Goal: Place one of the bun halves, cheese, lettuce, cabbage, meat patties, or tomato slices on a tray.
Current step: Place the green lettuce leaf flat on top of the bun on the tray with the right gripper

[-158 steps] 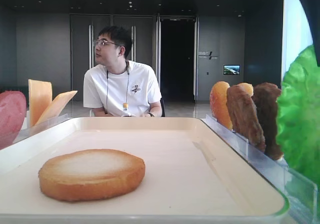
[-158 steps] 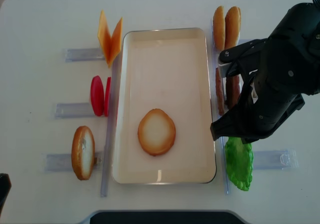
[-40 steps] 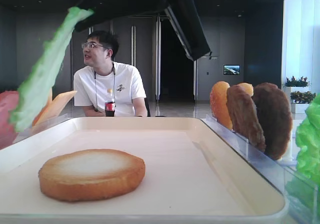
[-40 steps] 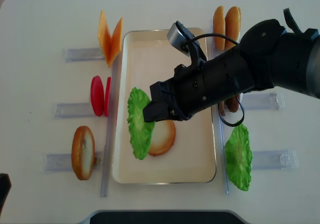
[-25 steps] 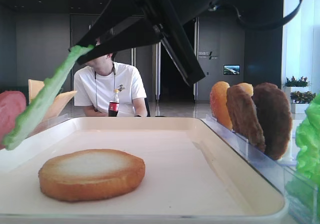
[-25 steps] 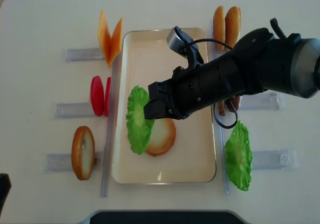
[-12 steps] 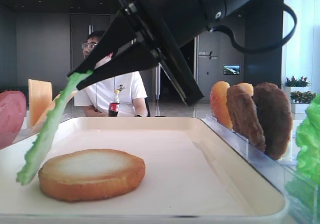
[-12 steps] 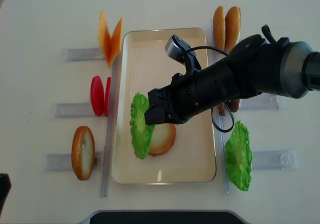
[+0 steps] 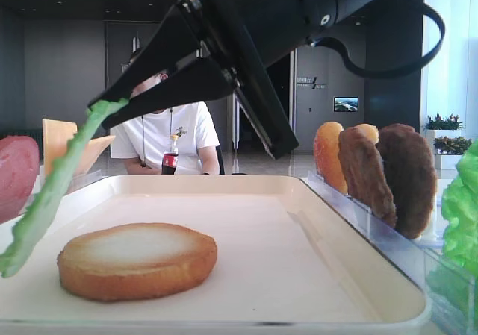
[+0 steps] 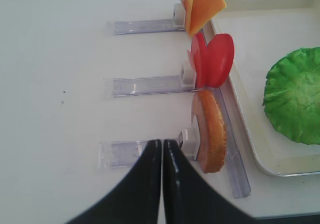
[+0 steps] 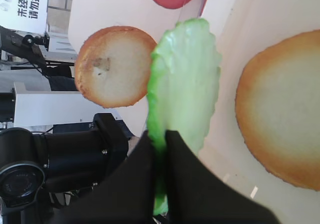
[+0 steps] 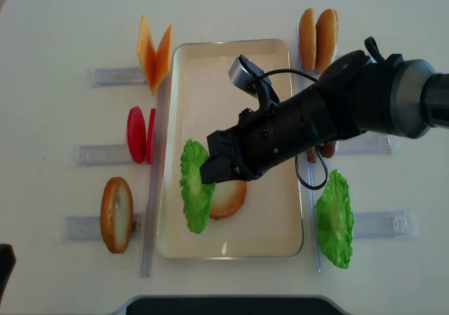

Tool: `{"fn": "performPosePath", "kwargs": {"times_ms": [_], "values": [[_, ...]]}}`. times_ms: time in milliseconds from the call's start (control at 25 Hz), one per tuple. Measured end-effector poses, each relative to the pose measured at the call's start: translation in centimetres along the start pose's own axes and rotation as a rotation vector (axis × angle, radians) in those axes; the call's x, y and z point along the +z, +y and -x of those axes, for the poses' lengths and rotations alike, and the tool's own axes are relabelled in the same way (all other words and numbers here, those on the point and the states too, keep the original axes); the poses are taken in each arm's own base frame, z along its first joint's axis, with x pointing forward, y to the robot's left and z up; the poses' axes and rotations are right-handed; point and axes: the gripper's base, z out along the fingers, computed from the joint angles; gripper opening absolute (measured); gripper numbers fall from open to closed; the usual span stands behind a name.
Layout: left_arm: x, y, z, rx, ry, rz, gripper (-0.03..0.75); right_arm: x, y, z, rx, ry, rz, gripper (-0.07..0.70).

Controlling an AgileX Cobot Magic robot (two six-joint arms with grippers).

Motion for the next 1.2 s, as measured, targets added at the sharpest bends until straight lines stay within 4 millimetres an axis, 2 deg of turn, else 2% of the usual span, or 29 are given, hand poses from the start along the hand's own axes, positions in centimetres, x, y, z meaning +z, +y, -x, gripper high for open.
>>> {"fn": "performPosePath", "kwargs": {"times_ms": [520, 1200], "values": [[0.0, 0.0, 0.0, 0.000, 0.000, 0.000, 0.000, -0.8, -0.9, 0.5, -0.031, -0.011, -0.029, 0.043], [0.0, 0.0, 0.0, 0.000, 0.000, 0.000, 0.000, -0.8, -1.1, 0.3, -0.061, 0.010, -0.047, 0.043]]}}
